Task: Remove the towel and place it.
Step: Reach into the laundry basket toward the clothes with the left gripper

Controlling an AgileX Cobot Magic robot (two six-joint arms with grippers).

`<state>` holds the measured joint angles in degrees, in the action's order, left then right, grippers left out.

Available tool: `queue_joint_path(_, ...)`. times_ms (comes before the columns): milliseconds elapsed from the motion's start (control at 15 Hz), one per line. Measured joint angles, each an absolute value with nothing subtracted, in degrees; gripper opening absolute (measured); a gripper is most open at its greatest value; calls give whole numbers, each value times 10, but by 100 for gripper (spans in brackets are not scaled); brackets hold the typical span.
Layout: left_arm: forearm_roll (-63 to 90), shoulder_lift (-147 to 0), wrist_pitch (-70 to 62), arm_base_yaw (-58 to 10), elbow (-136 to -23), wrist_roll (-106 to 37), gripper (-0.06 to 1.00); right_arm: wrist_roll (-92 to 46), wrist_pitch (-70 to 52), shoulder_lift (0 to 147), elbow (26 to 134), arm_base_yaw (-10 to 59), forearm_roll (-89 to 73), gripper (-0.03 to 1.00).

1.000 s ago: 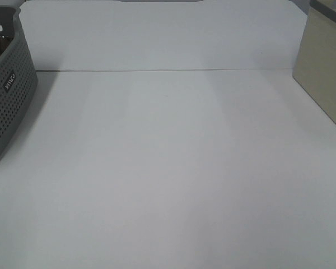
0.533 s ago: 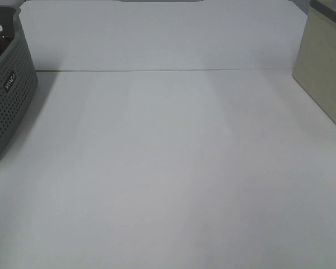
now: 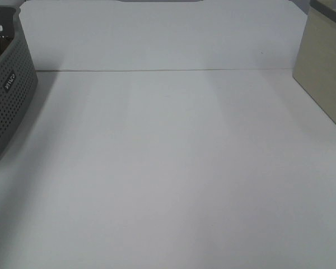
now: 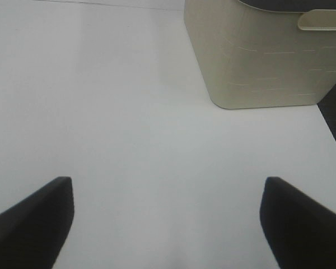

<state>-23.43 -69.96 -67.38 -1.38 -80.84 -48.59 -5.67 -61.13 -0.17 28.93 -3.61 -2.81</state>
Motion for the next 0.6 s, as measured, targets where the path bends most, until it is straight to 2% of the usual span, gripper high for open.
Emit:
queue_joint_path(200,-239,-859,-671,-1,-922,-503,98,-57,-611,-2,289,-36,-28,86)
queue_joint_path(267,-205,-968,-669,32,-988,-523,98,-57,-611,-2,289,-36,-28,86)
queue_joint_path(600,-140,-1111,-657,107,-1031,-592,98,-57,-611,-2,289,-36,-28,86)
